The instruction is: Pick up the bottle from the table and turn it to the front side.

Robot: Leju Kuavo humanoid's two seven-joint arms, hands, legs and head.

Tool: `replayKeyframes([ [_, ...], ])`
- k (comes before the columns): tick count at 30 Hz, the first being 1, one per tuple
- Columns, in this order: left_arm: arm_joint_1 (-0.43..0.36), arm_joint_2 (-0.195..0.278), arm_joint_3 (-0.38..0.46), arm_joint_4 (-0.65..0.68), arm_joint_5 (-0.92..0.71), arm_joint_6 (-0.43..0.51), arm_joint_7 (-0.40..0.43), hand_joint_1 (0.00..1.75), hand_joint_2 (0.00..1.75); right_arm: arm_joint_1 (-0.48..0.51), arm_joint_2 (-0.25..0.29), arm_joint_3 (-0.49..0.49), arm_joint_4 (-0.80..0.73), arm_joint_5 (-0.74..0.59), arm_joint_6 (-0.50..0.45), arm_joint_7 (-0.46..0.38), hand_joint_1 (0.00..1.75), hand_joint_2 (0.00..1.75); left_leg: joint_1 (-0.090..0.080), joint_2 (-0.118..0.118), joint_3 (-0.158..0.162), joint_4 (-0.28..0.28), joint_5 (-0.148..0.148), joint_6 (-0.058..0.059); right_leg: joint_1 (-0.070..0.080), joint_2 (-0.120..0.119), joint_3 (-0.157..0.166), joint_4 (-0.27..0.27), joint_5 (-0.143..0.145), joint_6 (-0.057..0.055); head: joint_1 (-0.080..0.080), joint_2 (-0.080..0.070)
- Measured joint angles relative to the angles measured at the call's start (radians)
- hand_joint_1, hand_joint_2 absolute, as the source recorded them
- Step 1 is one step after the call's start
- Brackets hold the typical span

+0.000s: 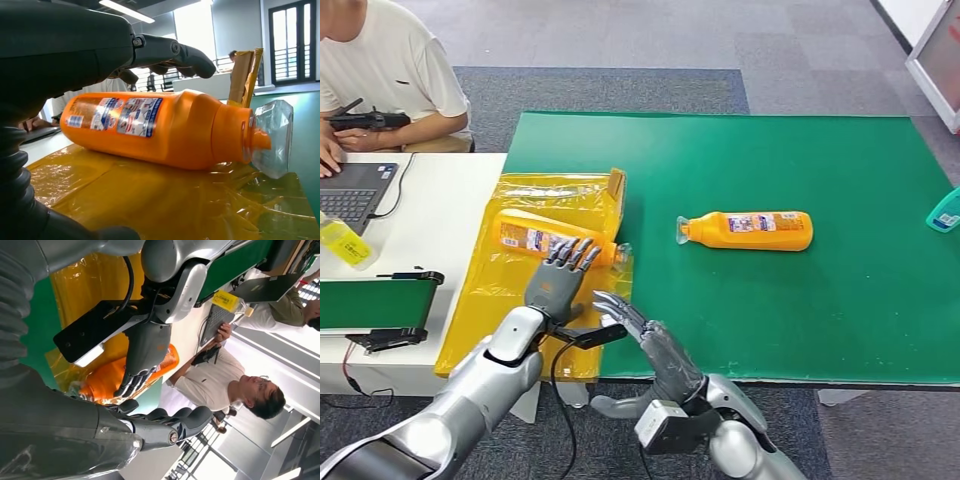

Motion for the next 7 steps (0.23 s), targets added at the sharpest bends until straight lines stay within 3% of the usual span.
replayKeyframes([
  [7, 0.002, -0.001, 0.000, 0.000, 0.000, 0.000, 0.000, 0.00, 1.75, 0.007, -0.003, -0.004, -0.005, 0.001, -0.001, 0.000, 0.00, 1.75, 0.000, 0.000, 0.000, 0.000, 0.000, 0.000, 0.000, 0.000, 0.000, 0.000, 0.000, 0.000, 0.000, 0.000],
])
